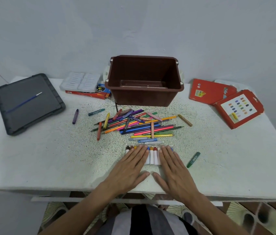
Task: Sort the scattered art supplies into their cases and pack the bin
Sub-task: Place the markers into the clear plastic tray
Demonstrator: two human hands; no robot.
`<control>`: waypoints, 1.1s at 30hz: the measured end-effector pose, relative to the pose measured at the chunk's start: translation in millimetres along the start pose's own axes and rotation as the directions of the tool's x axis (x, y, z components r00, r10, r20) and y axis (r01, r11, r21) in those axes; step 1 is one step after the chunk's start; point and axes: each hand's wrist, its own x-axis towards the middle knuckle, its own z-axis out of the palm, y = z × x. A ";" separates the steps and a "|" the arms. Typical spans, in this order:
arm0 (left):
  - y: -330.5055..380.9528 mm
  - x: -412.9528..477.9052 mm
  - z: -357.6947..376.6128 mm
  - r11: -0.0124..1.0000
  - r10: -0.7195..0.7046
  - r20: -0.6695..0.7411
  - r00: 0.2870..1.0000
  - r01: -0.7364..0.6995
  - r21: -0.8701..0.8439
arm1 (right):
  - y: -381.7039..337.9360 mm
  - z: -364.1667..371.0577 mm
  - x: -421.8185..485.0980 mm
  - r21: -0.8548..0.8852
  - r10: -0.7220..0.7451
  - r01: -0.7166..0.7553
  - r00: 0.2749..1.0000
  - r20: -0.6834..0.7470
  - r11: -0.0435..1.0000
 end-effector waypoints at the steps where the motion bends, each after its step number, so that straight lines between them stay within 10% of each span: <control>1: 1.1 2.8 -0.6 1.000 0.007 -0.001 1.000 -0.007 0.003 | 0.5 0.2 -0.8 0.007 0.005 -0.005 1.000 -0.003 1.000; 23: -47.1 10.4 -20.3 0.939 -0.202 0.008 0.979 0.196 -0.281 | -8.1 -20.4 47.4 0.125 -0.026 0.024 1.000 0.014 0.992; 33: -150.0 12.9 -52.3 0.765 -0.562 -0.203 0.802 0.411 -0.496 | -59.0 -44.1 162.2 0.390 -0.110 0.062 0.989 0.103 0.919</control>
